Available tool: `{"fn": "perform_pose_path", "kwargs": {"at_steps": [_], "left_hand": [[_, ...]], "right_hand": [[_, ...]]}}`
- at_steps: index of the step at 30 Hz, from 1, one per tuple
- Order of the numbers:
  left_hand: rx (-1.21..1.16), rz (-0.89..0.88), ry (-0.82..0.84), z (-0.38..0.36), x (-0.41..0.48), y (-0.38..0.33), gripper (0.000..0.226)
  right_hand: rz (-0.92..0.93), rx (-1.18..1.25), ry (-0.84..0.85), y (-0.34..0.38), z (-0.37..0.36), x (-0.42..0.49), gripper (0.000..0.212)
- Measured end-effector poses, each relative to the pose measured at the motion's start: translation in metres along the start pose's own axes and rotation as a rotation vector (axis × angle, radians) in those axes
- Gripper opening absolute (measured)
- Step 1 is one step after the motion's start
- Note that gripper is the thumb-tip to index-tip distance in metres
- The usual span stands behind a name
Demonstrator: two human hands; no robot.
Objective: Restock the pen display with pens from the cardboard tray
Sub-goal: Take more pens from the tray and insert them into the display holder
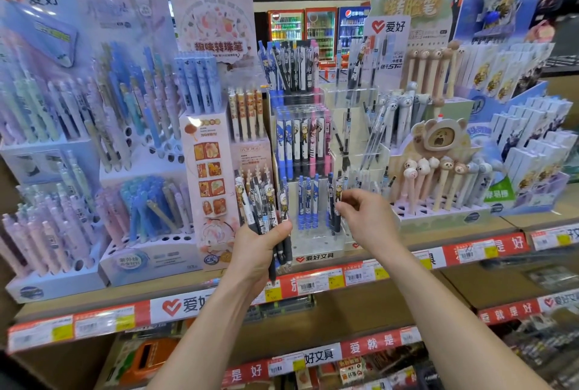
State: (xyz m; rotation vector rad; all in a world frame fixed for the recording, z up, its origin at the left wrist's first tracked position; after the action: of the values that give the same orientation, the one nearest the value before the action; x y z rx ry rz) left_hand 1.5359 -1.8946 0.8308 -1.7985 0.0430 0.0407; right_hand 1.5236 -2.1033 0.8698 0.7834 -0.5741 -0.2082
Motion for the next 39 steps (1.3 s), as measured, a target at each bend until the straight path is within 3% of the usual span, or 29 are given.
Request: {"fn": "perform_pose_path", "kwargs": {"at_steps": [10, 13, 16, 22, 25, 29, 39], "left_hand": [[-0.055, -0.002, -0.007, -0.002, -0.001, 0.002, 0.011], [-0.064, 0.007, 0.002, -0.004, -0.001, 0.002, 0.014], [-0.067, 0.017, 0.018, -0.006, -0.002, 0.001, 0.023], [0.034, -0.044, 0.065, -0.014, -0.005, 0.003, 0.029], [0.062, -0.069, 0.091, -0.016, -0.008, 0.0, 0.025], [0.073, -0.05, 0.074, -0.013, -0.006, 0.001, 0.022], [0.045, 0.022, -0.046, -0.001, -0.003, 0.007, 0.021]], "right_hand": [[-0.038, -0.035, 0.01, -0.013, -0.016, -0.014, 0.017], [-0.026, -0.025, -0.076, -0.01, -0.008, -0.017, 0.025], [0.055, 0.042, -0.175, 0.007, 0.001, -0.025, 0.018], [-0.13, 0.43, 0.305, 0.03, -0.021, -0.034, 0.023], [-0.118, 0.372, 0.323, 0.031, -0.027, -0.031, 0.025], [-0.119, 0.443, 0.348, 0.035, -0.023, -0.023, 0.004], [0.0, 0.296, 0.07, 0.043, 0.006, 0.02, 0.012]]}}
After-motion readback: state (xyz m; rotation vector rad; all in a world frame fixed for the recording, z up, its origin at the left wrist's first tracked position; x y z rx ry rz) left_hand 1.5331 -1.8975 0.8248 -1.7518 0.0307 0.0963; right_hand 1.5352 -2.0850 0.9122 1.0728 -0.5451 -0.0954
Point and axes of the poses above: each hand's wrist, its own x-axis towards the middle knuckle, its own z-axis out of the back of the hand, y = z × x, the point moved 3 cm from there along x, towards the middle knuckle, and after that the axes turned 5 degrees about -y, right-handed, at the moved point
